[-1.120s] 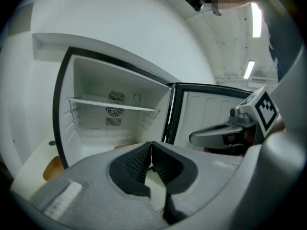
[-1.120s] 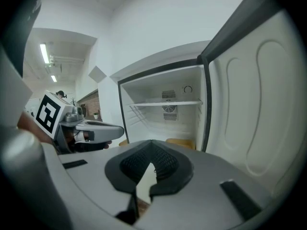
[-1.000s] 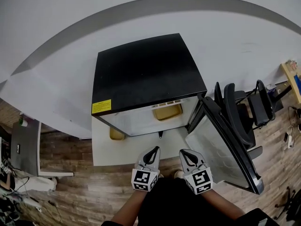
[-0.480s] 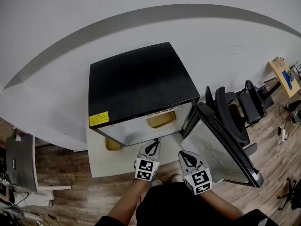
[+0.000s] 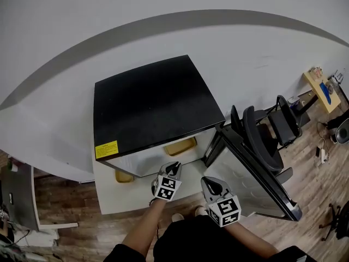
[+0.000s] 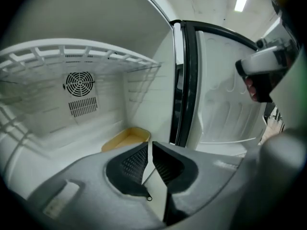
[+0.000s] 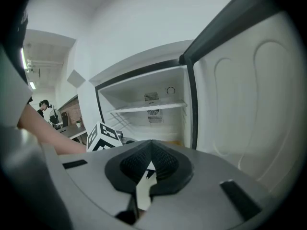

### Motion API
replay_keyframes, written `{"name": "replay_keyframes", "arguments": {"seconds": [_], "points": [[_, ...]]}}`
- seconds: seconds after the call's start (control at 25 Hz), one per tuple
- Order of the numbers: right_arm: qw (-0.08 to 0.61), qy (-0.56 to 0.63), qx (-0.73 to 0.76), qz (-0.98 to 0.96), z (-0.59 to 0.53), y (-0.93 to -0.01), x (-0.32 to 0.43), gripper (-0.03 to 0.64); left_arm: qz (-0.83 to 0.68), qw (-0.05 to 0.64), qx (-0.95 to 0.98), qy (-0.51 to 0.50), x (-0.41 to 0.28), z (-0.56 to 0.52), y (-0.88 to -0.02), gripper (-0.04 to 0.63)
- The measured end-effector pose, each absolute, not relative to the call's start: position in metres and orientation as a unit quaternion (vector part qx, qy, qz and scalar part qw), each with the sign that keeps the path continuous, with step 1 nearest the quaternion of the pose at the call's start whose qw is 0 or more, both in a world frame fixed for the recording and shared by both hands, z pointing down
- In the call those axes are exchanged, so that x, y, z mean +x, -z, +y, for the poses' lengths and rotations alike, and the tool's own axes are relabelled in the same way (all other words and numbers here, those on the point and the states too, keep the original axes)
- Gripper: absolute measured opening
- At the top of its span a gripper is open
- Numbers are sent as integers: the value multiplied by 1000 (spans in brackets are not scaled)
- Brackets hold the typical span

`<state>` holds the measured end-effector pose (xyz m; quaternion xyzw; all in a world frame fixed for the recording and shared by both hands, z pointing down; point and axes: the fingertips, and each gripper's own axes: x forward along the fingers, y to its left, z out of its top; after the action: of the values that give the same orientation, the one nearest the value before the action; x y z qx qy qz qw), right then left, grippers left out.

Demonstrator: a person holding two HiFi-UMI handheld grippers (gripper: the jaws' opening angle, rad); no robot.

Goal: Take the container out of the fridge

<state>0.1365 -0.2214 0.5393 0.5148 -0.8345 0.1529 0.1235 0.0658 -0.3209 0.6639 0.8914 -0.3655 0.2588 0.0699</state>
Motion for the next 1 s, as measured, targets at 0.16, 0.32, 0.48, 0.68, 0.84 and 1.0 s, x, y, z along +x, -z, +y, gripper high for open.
{"name": "replay_keyframes", "arguments": {"seconds": [0.16, 0.32, 0.48, 0.68, 0.84, 1.0], "points": [[130, -142, 517, -834, -229, -537, 137, -3, -351, 68, 894, -269, 71, -325, -672, 34], [138, -146, 519, -831, -231, -544, 137, -5, -336, 54, 897, -283, 73, -329, -676, 134], [142, -148, 516, -832, -231, -549, 132, -5, -336, 42, 897, -283, 70, -337, -671, 298], [138, -144, 510, -837, -233, -545, 123, -5, -333, 23, 895, -296, 65, -342, -668, 333], [139, -140, 510, -837, -231, -543, 121, -5, -324, 13, 895, -308, 63, -341, -670, 333], [137, -141, 511, -837, -225, -542, 120, -3, -319, 15, 893, -318, 65, -343, -677, 333]]}}
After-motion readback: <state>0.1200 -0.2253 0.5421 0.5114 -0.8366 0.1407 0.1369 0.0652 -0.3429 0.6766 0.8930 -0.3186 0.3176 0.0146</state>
